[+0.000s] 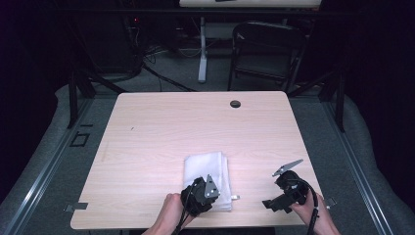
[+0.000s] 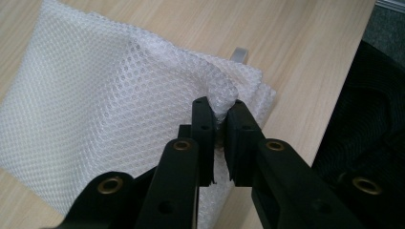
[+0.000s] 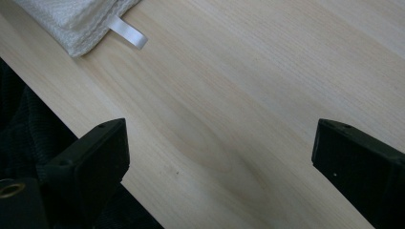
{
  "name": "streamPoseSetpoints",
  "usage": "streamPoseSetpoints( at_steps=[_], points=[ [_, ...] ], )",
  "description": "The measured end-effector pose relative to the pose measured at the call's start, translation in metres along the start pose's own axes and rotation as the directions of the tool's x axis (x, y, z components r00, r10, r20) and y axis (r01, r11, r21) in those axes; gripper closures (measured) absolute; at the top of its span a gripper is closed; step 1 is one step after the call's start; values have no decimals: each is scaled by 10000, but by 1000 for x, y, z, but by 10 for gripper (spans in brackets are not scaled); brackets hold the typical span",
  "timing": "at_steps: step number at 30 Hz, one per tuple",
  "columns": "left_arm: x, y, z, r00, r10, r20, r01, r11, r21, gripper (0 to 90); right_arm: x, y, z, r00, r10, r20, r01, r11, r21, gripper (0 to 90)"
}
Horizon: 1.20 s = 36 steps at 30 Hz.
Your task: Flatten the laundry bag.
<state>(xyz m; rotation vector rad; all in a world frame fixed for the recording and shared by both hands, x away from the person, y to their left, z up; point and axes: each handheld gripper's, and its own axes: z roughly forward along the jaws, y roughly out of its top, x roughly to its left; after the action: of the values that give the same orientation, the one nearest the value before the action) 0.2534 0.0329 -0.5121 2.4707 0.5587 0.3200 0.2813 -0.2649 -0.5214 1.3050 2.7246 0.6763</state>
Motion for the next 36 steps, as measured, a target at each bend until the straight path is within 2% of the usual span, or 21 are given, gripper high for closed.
streamPoseSetpoints(
  at_steps=[2, 6, 7, 8, 13, 16, 18, 21, 24, 25, 26, 28, 29, 32, 34, 36],
  points=[
    [1, -1, -2, 10000, -39, 41, 40, 10000, -84, 853, 1, 0, 0, 10000, -17, -94, 16, 9999, -104, 56],
    [5, -3, -9, 9998, -216, -47, 214, 9992, -348, 865, 1, 0, 0, 10000, 18, 19, -18, 10000, -81, 52],
    [6, -4, -11, 9997, -238, -56, 236, 9990, -377, 866, 3, -1, 1, 9996, 271, 8, -270, 9988, -417, 52],
    [7, -5, -13, 9996, -292, -47, 290, 9985, -457, 867, 2, 0, 0, 9999, 94, 47, -93, 9995, -291, 53],
    [11, -9, -25, 9986, -498, -161, 483, 9952, -851, 867, 4, 2, 0, 9999, 67, 112, -65, 9999, -151, 55],
    [15, -12, -30, 9974, -695, -164, 675, 9927, -1000, 867, 7, 3, 0, 10000, 77, 48, -76, 9996, -274, 56],
    [17, -14, -34, 9954, -947, -137, 924, 9887, -1178, 867, 7, 4, 0, 9998, -82, 205, 86, 9998, -185, 58],
    [20, -17, -40, 9939, -1102, -45, 1088, 9858, -1276, 867, 9, 4, 0, 10000, 6, 89, -4, 9995, -305, 61],
    [23, -19, -46, 9924, -1227, -90, 1203, 9834, -1361, 867, 12, 6, -1, 9998, -14, 182, 21, 9993, -373, 67],
    [25, -20, -47, 9908, -1354, -26, 1337, 9811, -1401, 867, 12, 7, -2, 9992, -176, 345, 185, 9995, -261, 75],
    [27, -21, -49, 9903, -1387, -37, 1369, 9809, -1382, 867, 14, 9, -2, 9997, -135, 210, 144, 9990, -413, 83],
    [29, -23, -52, 9876, -1567, 51, 1557, 9768, -1472, 867, 17, 11, -2, 9996, -106, 280, 124, 9979, -635, 90],
    [31, -24, -54, 9864, -1636, 123, 1637, 9758, -1447, 867, 17, 13, -4, 9997, -208, 133, 215, 9982, -565, 96],
    [35, -27, -57, 9834, -1813, 70, 1799, 9699, -1641, 868, 22, 19, -6, 9988, -396, 288, 416, 9966, -716, 108],
    [36, -27, -58, 9824, -1869, -6, 1840, 9674, -1738, 868, 25, 25, -5, 9986, -513, 120, 521, 9952, -833, 116],
    [37, -29, -60, 9817, -1900, 91, 1888, 9673, -1696, 868, 28, 32, -2, 9976, -686, 107, 693, 9944, -802, 119]
  ],
)
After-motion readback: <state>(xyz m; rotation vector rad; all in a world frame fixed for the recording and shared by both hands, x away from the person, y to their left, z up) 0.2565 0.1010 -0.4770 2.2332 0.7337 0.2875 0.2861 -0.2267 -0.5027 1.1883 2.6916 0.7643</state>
